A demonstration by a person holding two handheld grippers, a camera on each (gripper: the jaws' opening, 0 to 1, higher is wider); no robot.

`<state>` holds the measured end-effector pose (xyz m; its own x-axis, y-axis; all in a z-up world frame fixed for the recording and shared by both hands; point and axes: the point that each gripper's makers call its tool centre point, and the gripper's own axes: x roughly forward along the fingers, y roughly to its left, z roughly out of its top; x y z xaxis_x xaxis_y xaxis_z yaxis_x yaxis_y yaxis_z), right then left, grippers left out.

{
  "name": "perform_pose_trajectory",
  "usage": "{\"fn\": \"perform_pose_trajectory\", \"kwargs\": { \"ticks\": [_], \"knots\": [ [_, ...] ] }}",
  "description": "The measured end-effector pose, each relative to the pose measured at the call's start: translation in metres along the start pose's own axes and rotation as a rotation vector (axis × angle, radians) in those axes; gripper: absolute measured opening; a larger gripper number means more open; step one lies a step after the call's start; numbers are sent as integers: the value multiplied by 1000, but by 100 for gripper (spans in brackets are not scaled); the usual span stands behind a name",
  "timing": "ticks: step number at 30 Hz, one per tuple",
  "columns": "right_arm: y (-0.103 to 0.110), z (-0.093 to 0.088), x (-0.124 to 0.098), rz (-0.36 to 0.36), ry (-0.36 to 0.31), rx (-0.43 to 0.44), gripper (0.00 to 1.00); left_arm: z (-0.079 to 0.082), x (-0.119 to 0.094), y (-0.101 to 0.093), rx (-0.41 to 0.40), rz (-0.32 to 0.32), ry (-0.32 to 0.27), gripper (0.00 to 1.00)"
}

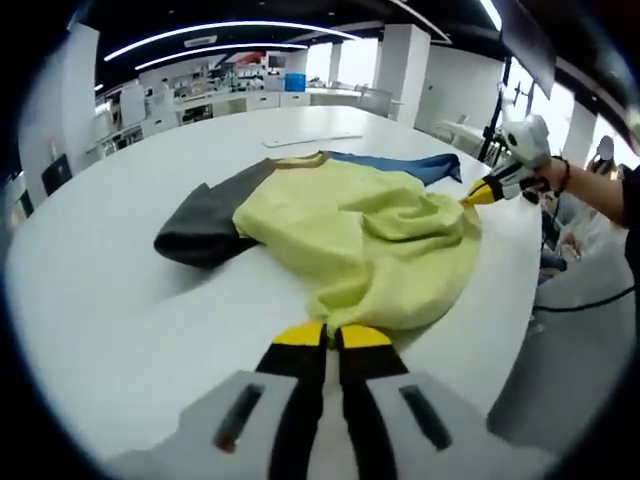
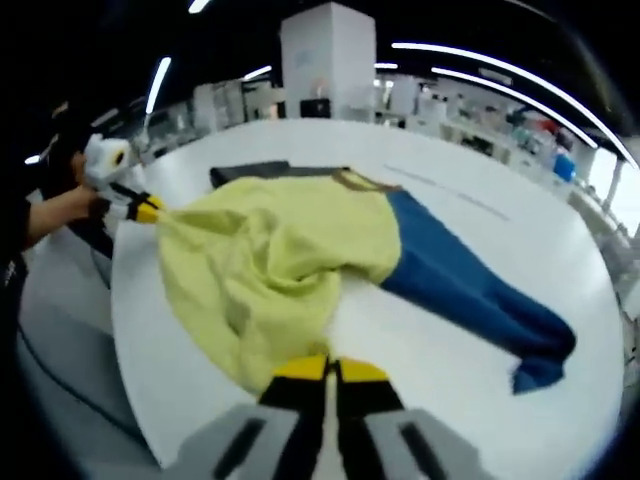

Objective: Fold the garment on the visible template until the final outline fits inside the template.

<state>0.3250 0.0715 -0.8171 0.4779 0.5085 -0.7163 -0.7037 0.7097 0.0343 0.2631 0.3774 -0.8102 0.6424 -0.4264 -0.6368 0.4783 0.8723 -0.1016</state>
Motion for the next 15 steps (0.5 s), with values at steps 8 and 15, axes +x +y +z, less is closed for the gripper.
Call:
{"fn": "perform_pose_trajectory", "kwargs": {
  "ticks": [8, 15],
  "knots": [
    [2, -11, -19, -27, -8, 33, 0, -6, -16, -6, -13, 7, 12, 1],
    [12, -16, -30, -40, -13, 43, 0, -13, -28, -8, -33, 12, 18, 1]
  ]
}}
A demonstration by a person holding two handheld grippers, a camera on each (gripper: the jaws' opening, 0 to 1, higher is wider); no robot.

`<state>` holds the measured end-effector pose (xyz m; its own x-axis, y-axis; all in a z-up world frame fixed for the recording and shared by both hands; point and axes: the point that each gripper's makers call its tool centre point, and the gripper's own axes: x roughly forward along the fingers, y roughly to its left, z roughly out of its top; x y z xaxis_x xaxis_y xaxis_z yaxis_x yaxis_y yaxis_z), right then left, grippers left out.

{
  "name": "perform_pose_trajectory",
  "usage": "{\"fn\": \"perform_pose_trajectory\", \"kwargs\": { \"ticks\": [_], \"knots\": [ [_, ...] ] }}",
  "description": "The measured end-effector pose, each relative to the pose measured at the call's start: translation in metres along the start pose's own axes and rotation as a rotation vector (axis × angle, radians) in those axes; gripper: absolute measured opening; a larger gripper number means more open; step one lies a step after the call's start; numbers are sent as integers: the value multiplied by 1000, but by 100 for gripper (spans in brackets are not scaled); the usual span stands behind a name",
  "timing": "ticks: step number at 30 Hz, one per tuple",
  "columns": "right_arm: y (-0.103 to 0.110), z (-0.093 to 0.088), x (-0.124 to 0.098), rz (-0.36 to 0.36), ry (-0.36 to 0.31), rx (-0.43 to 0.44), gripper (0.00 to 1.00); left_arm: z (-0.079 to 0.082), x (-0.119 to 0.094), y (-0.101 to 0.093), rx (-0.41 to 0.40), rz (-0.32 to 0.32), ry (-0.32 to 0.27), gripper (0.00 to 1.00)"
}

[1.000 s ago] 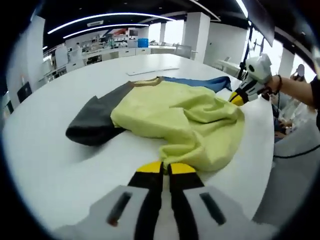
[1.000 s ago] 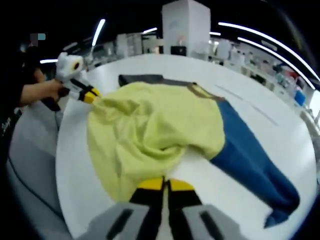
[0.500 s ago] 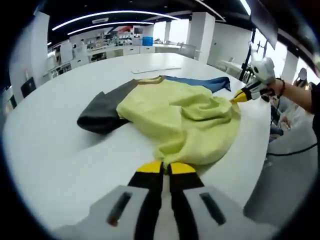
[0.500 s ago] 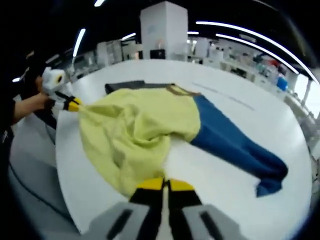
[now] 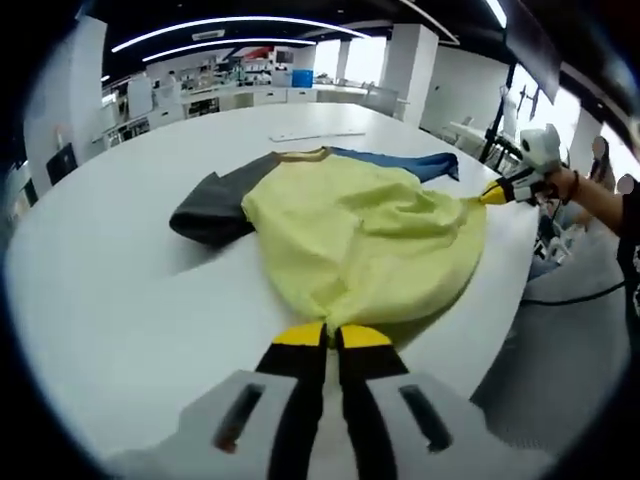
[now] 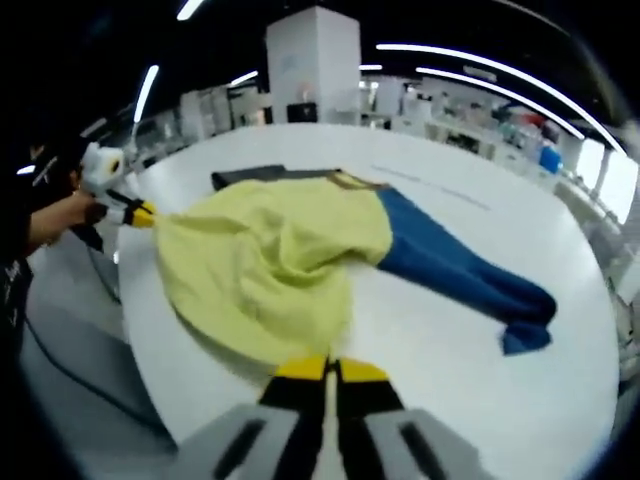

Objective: Fold the garment on the visible template until the final outline fits inside the template.

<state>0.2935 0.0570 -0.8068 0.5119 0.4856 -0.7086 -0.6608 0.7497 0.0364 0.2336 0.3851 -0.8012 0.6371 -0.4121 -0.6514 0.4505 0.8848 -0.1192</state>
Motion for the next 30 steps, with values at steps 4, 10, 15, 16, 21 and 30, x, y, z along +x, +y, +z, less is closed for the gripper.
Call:
{"fn": "perform_pose_trajectory", "kwargs": {
  "ticks": [4, 10, 15, 16, 21, 30],
  "knots": [
    [6, -6, -7, -5, -5, 29, 0, -3, -4, 2, -15, 3, 0, 1],
    [13, -18, -16, -12, -5, 44, 0, -6, -8, 2, -37, 1, 1, 1],
    [20, -25, -23, -23, -11, 63, 0, -8, -10, 2, -41, -4, 4, 1],
    [21, -27, -25, -31, -9, 65, 0, -9, -11, 1, -42, -8, 7, 1],
    [28, -41, -28, -56, -3, 78, 0, -13, -12, -1, -45, -16, 23, 1],
    [46, -60, -32, -79, 24, 112, 0, -18, -15, -2, -47, -16, 40, 1]
  ]
}}
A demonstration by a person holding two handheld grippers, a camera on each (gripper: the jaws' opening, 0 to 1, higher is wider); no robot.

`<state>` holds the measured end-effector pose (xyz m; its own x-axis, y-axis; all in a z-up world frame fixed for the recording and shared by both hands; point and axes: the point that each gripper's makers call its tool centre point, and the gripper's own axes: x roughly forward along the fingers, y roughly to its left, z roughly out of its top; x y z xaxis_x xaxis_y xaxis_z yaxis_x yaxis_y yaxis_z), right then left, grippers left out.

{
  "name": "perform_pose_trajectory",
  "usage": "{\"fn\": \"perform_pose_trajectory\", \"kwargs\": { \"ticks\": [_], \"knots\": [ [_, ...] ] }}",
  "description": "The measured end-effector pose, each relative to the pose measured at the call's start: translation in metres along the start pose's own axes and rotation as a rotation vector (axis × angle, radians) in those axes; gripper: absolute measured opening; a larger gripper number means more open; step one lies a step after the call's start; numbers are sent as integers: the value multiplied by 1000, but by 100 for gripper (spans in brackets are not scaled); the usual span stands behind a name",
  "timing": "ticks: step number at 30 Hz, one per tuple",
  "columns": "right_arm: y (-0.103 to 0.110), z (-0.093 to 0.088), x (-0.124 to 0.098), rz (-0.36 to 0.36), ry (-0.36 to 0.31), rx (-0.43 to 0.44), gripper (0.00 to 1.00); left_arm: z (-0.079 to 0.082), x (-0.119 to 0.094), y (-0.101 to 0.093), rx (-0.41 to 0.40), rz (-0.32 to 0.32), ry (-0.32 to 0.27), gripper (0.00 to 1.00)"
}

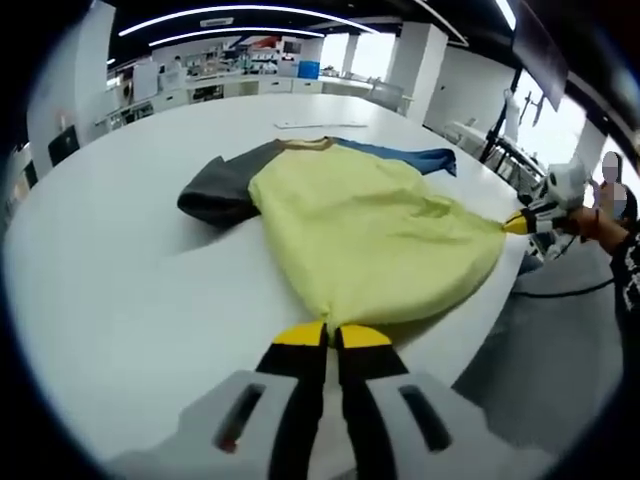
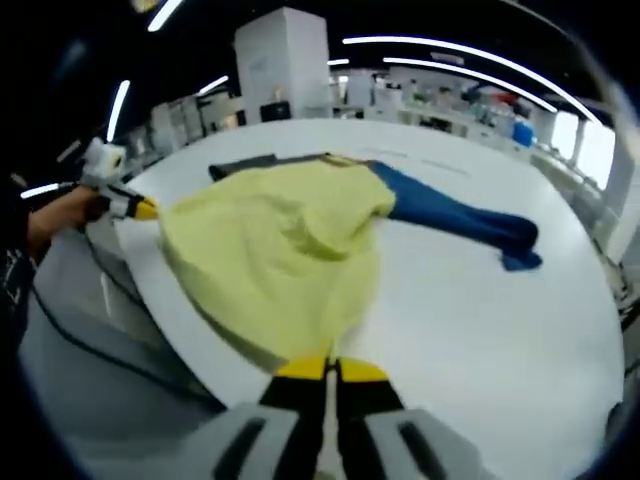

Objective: Fold the garment on the visible template until the final outline fits inside the template.

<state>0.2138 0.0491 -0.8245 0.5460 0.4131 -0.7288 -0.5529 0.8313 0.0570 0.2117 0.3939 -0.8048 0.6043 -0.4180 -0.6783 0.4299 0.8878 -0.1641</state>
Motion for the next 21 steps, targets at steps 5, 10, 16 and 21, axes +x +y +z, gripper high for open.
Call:
{"fn": "perform_pose_trajectory", "kwargs": {
  "ticks": [5, 10, 16, 21],
  "knots": [
    [8, -12, 0, -11, 31, -37, 0, -5, 1, 1, -1, -2, 14, 1],
    [12, -24, 2, -18, 69, -61, 0, -8, 1, 1, -4, -7, 23, 1],
    [10, -29, 4, -17, 81, -63, 0, -13, 2, 4, -11, -8, 28, 1],
    [11, -21, 3, 2, 49, -19, 0, -17, 0, 11, -9, 11, 33, 4]
  ]
}}
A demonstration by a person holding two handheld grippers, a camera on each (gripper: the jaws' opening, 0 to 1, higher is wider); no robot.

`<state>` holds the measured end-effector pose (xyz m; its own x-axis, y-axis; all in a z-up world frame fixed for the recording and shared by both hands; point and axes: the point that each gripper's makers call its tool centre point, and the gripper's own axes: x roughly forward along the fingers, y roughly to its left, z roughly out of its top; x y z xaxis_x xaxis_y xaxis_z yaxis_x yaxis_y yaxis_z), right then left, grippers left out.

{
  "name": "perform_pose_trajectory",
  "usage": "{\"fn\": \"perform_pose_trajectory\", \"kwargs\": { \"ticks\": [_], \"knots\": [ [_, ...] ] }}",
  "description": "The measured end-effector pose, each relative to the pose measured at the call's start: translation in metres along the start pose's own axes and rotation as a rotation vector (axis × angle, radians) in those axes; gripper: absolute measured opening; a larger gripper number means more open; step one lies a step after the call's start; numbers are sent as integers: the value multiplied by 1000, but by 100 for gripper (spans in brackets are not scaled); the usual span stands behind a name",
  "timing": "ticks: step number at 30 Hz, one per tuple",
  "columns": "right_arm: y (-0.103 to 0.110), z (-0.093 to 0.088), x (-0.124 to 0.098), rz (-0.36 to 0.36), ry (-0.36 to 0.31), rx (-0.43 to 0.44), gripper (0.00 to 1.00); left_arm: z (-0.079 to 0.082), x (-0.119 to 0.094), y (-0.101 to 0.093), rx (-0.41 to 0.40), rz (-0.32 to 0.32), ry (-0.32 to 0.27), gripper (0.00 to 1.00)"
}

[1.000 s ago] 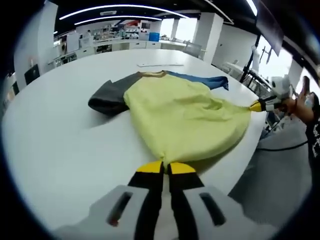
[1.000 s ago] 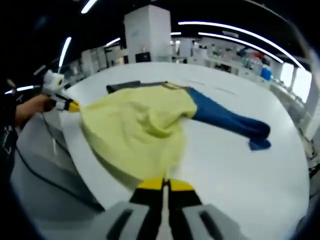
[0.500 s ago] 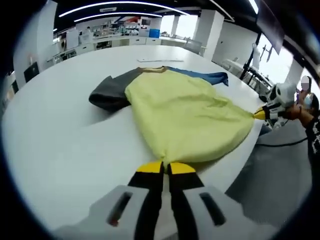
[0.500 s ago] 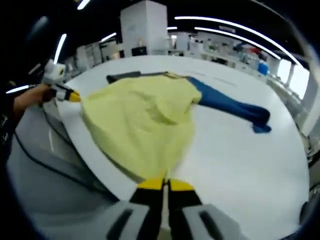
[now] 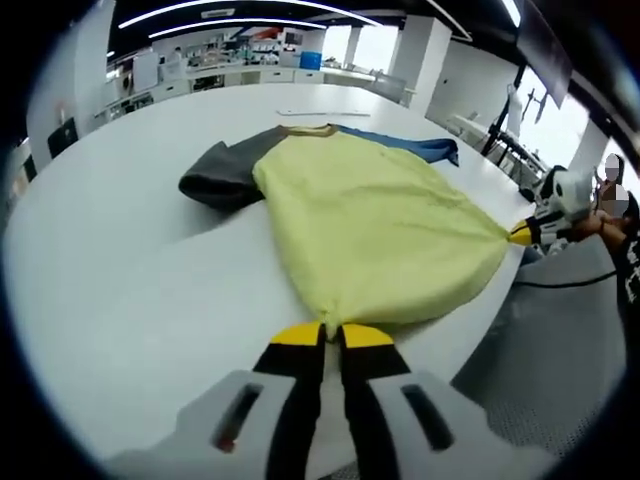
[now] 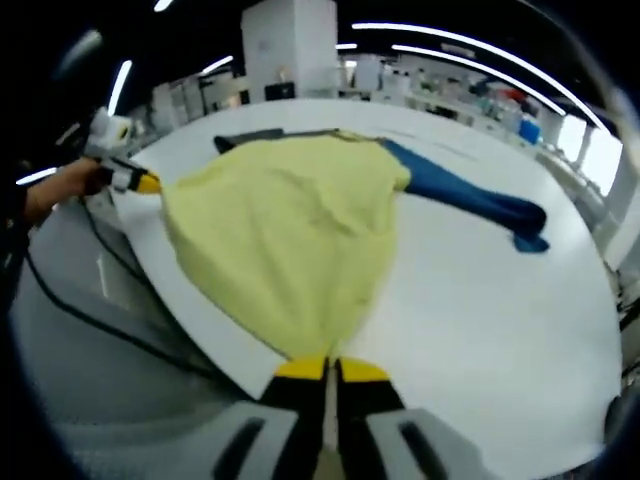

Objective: Fold the garment on the visible template until the final outline fits inside the template.

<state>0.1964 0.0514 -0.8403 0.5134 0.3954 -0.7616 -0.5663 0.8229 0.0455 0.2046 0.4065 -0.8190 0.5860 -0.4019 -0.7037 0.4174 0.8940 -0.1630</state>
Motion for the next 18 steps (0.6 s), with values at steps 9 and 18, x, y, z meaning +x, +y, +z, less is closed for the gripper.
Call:
{"fn": "perform_pose_trajectory", "kwargs": {
  "ticks": [9, 18],
  "knots": [
    [-10, 10, -2, -16, -15, 3, 8, -7, -9, 12, 10, 24, 8, 13],
    [-11, 11, 0, -7, -21, 40, 9, -15, 2, 4, 12, -41, 51, 14]
  ]
}}
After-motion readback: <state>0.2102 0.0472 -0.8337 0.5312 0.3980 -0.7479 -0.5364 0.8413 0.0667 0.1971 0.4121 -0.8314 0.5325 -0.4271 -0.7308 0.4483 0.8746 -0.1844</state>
